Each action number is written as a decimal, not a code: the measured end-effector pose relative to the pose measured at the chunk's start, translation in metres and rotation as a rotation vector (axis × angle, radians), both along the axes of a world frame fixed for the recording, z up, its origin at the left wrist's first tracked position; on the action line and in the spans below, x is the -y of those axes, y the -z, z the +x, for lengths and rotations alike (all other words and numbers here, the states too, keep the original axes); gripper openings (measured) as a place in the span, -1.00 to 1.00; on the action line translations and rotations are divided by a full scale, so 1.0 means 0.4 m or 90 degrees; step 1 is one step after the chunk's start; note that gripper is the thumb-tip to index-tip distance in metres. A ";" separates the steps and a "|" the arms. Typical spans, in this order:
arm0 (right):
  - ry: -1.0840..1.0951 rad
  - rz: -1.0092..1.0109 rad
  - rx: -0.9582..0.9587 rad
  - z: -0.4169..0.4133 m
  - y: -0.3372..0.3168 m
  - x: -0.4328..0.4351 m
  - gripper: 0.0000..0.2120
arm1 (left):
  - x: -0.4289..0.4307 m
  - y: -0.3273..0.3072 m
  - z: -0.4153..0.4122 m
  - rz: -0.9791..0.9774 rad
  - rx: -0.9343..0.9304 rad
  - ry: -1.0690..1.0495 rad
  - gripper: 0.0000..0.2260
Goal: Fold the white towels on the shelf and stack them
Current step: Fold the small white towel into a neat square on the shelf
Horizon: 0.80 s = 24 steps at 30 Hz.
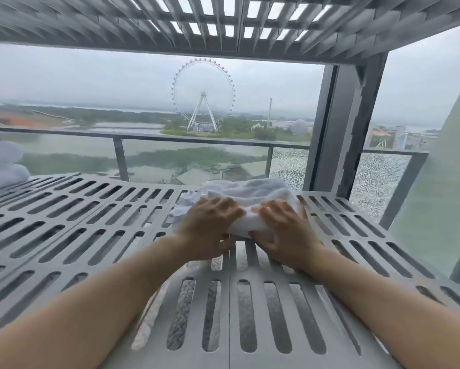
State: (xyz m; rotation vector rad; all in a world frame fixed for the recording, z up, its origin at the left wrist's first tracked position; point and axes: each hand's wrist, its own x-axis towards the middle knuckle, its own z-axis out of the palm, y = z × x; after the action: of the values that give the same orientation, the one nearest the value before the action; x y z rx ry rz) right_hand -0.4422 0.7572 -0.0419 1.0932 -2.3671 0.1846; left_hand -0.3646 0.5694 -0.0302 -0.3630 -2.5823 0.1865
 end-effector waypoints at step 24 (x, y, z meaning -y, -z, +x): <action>-0.162 -0.150 0.063 0.040 -0.051 -0.044 -0.65 | -0.047 -0.033 0.048 0.135 -0.107 0.168 -0.69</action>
State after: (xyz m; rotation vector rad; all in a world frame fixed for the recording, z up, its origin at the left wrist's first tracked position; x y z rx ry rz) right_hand -0.4264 0.7749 -0.0215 1.2882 -2.2142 0.6051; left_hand -0.3453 0.5883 -0.0171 -0.5765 -2.3326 -0.1432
